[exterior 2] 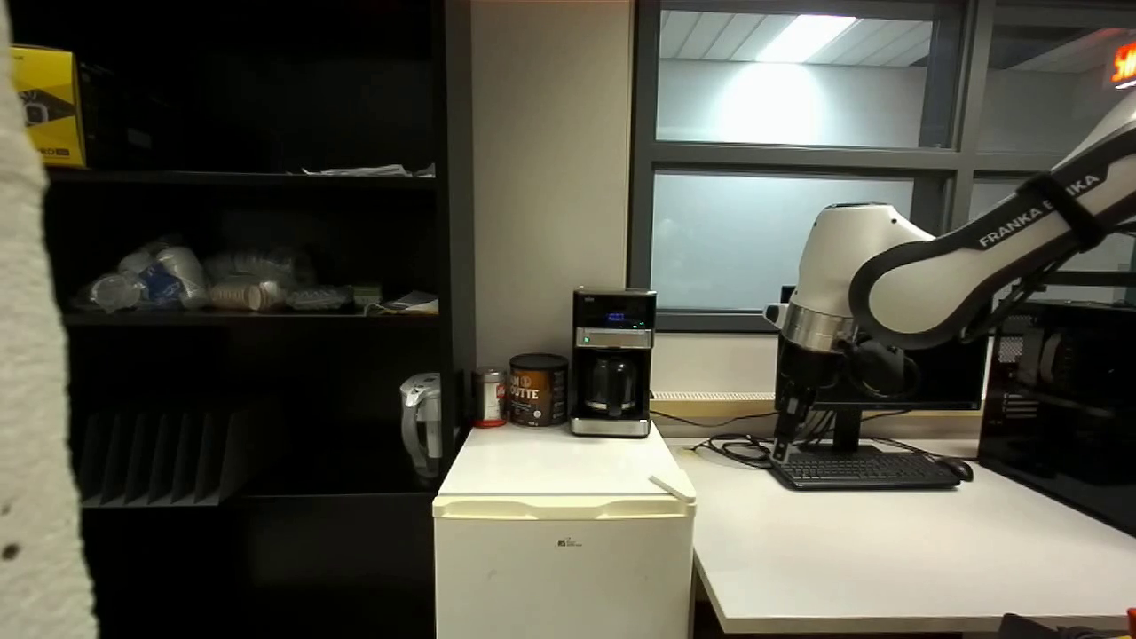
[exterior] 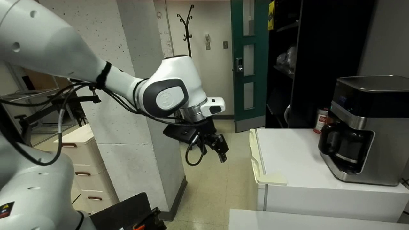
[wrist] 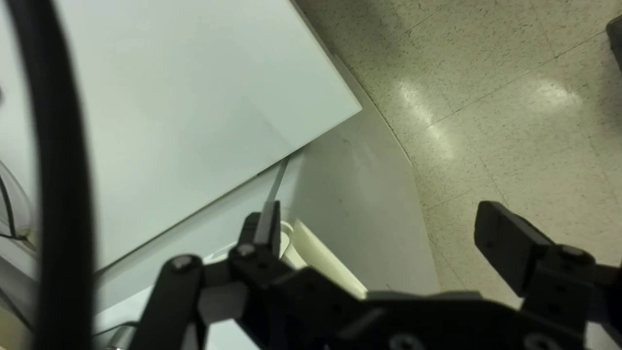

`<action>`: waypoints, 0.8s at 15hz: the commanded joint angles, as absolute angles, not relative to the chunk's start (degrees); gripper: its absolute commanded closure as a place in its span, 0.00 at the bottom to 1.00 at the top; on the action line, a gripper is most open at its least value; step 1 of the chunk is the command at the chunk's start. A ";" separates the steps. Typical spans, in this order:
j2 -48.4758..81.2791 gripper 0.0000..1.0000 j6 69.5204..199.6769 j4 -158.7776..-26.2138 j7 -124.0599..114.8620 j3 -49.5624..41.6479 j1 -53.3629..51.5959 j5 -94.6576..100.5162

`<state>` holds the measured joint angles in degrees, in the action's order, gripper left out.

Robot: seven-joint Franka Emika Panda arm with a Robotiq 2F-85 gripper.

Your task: Turn off the coffeemaker

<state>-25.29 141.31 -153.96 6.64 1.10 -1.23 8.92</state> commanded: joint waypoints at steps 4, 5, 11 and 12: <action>-13.24 0.00 146.79 -142.47 0.93 4.12 4.18 21.20; -11.48 0.00 146.67 -140.08 -1.07 4.93 5.44 25.05; -2.58 0.00 144.58 -126.94 -10.48 5.09 6.06 44.55; -1.03 0.00 144.43 -124.88 -11.64 4.67 5.56 47.12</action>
<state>-7.12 145.92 -132.61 -7.80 4.82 6.15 40.13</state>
